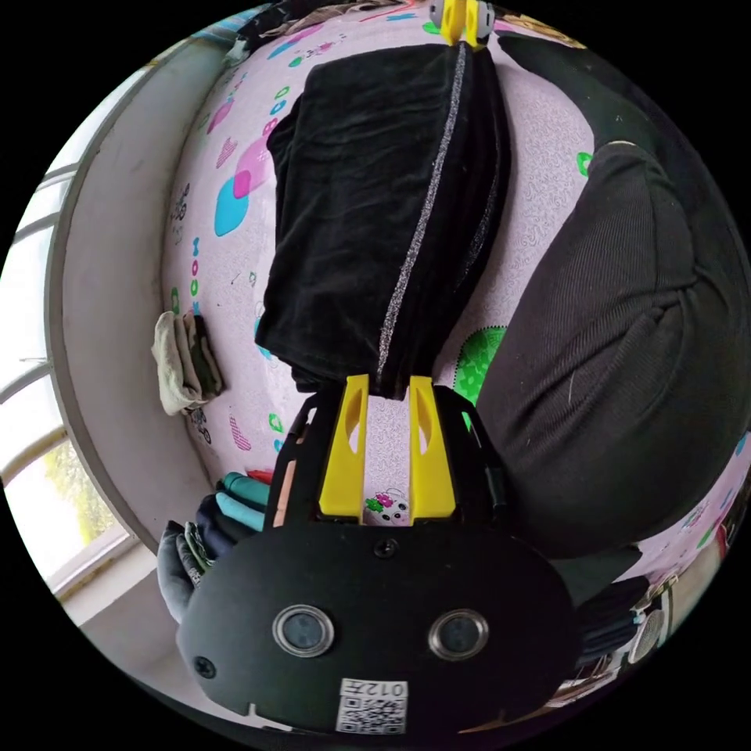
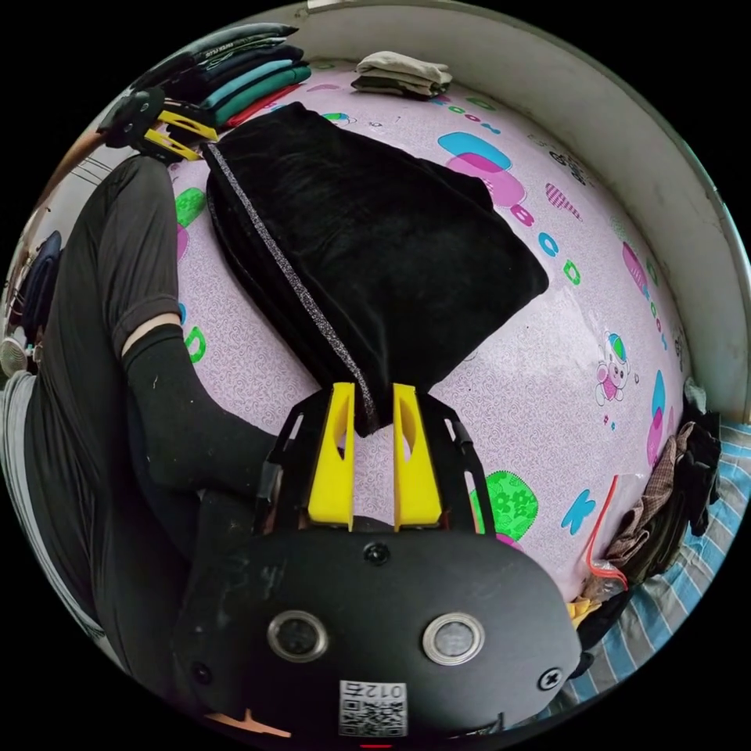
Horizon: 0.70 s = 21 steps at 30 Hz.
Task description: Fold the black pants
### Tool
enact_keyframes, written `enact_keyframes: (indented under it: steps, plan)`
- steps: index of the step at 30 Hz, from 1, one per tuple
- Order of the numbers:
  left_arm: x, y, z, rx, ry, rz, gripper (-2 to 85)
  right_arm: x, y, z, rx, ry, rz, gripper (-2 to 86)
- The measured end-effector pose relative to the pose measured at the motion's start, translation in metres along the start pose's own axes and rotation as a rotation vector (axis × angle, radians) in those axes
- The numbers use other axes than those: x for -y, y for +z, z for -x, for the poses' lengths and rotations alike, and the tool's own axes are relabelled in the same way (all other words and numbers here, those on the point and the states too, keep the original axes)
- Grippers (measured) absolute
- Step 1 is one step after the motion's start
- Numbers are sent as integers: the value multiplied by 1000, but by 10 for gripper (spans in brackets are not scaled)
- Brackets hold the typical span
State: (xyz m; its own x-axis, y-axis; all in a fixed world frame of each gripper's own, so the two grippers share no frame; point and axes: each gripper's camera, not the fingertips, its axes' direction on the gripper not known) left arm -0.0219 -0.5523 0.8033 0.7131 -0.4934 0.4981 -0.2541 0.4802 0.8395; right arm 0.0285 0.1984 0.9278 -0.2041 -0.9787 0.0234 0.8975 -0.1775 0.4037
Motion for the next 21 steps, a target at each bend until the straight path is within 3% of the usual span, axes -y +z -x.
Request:
enact_keyframes:
  steps: [11, 16, 21]
  plan:
    - [14, 17, 16, -61, 149, 94, 38, -7, -9, -20, -48, -32, 72, 41]
    - [8, 42, 26, -137, 36, 116, 27, -24, 13, -44, 90, 90, 114, 68]
    - [-43, 39, 57, -252, -90, 134, 8, -41, -3, -61, 157, 23, 123, 82]
